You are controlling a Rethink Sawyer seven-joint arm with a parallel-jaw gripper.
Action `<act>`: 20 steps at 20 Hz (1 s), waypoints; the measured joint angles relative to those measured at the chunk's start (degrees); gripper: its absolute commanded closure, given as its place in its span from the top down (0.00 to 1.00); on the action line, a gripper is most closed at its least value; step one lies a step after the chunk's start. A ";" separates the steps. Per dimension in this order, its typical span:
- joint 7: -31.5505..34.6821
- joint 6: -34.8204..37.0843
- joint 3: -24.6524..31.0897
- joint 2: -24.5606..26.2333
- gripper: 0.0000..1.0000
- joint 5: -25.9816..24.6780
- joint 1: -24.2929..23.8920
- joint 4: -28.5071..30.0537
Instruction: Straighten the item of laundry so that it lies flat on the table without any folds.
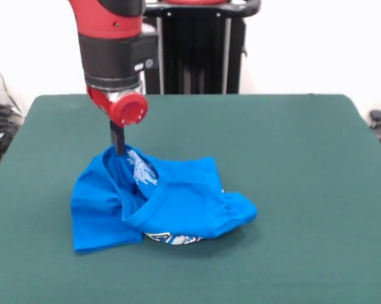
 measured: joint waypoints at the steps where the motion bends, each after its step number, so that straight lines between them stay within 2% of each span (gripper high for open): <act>1: 0.00 0.94 0.22 -0.44 0.00 0.02 0.00 -0.02; 12: 0.00 7.84 0.77 -1.97 0.00 0.17 0.07 -2.62; 20: 0.00 17.67 0.78 -3.77 0.00 0.80 0.22 -5.51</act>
